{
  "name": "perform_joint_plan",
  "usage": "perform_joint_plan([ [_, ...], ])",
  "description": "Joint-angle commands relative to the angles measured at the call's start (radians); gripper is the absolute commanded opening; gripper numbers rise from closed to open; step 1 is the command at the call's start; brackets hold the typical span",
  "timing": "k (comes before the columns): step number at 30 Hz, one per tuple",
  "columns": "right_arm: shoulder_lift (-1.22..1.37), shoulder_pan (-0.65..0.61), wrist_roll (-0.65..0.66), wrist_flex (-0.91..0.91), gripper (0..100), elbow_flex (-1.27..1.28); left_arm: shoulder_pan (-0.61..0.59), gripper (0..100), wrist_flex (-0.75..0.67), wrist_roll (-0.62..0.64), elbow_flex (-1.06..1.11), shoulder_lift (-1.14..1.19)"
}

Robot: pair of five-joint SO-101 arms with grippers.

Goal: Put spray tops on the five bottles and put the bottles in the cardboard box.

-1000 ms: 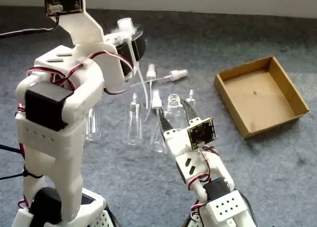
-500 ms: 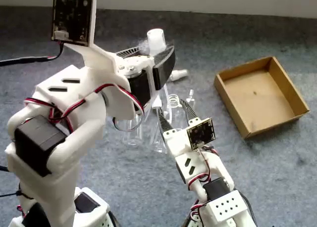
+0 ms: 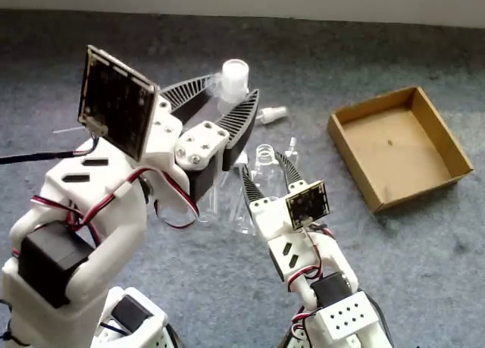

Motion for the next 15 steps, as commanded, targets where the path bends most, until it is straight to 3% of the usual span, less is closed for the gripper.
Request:
perform_joint_plan([
  [1,-0.018,-0.010,-0.003,-0.022,11.5,0.065,0.018,0,-0.321,-0.032,0.278,-0.124],
  [7,-0.018,-0.007,-0.003,-0.022,11.5,0.065,0.013,0,-0.671,-0.032,0.556,-0.180],
  [15,-0.018,-0.005,-0.002,-0.022,11.5,0.065,0.013,0,-0.779,0.015,0.627,-0.186],
])
